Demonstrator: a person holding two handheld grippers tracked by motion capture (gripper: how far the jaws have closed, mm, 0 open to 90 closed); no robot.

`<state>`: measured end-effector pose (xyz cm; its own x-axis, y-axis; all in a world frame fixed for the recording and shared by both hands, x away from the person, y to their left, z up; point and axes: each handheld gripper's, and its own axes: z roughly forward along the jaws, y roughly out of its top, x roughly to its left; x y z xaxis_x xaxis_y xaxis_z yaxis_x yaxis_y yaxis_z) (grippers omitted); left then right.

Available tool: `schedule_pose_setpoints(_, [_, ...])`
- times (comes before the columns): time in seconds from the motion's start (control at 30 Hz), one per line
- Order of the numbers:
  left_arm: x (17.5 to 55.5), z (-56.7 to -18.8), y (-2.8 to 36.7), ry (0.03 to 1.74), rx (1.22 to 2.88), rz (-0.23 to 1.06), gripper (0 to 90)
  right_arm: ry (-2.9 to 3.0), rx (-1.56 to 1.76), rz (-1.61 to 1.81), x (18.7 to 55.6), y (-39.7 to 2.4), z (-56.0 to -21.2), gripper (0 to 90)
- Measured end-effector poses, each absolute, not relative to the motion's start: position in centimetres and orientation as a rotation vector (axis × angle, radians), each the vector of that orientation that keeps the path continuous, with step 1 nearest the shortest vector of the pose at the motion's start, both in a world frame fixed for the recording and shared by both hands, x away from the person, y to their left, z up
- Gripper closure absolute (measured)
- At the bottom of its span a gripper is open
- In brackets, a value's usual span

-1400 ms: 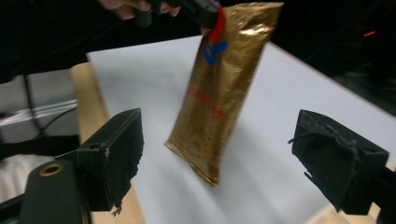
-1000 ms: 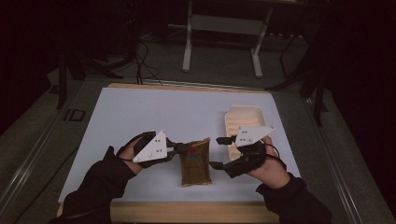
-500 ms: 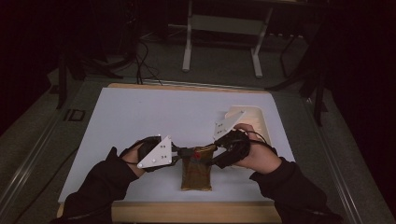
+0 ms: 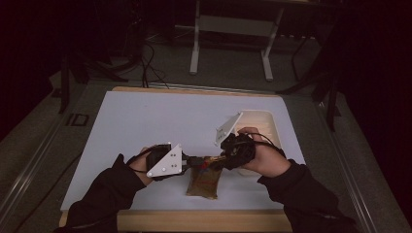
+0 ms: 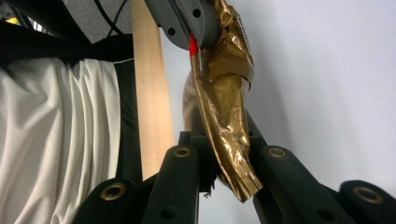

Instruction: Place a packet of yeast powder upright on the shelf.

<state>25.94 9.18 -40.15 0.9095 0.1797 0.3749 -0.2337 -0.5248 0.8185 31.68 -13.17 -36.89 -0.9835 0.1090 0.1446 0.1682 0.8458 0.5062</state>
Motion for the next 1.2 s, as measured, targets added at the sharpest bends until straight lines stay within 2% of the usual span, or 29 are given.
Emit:
schedule_pose_setpoints(0.13, [26.0,-40.0,9.4,-0.007,2.042,0.504,88.7,-2.935,-0.203,-0.824,31.6,-13.1,-36.7,84.1])
schedule_pose_setpoints(0.3, [26.3,-39.4,9.8,0.063,2.022,0.47,82.2,-2.952,-0.195,-0.843,31.6,-13.2,-36.2,84.6])
schedule_pose_setpoints(0.47, [26.5,-38.9,10.5,0.137,1.998,0.466,66.7,-2.977,-0.184,-0.847,31.6,-13.4,-35.8,84.9])
schedule_pose_setpoints(0.97, [26.9,-39.6,13.0,0.324,1.916,0.319,41.0,-3.005,-0.104,-0.989,32.0,-15.1,-32.6,85.3])
schedule_pose_setpoints(1.1, [26.6,-40.7,13.7,0.396,1.911,0.298,29.7,-3.037,-0.077,-1.04,32.2,-15.8,-31.5,85.4])
schedule_pose_setpoints(1.2, [26.4,-42.1,14.4,0.44,1.872,0.184,19.4,-3.046,-0.083,-1.097,32.6,-16.5,-30.6,85.3])
